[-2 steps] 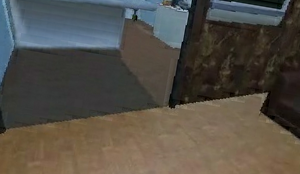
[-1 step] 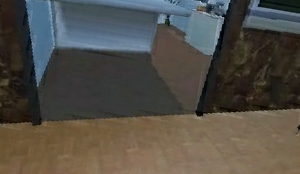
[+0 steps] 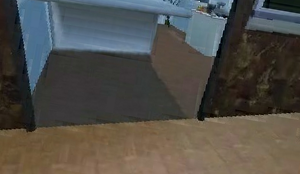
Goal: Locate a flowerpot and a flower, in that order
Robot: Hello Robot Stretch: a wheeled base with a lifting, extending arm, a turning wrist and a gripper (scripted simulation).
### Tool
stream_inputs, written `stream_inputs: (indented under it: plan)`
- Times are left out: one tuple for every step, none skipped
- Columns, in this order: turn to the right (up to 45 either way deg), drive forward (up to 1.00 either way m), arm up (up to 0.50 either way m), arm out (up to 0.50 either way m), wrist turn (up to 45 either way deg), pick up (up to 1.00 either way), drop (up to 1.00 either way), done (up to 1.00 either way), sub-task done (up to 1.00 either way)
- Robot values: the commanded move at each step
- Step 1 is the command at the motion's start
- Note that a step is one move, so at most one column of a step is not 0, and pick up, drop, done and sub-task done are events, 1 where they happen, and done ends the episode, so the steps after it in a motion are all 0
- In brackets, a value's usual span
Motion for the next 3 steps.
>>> stream_inputs:
  plan:
    - [-45.0,0.00,0.00,0.00,0.0,0.00,0.00,0.00,0.00]
    - [-21.0,0.00,0.00,0.00,0.0,0.00,0.00,0.00,0.00]
    - [0.0,1.00,0.00,0.00,0.0,0.00,0.00,0.00,0.00]
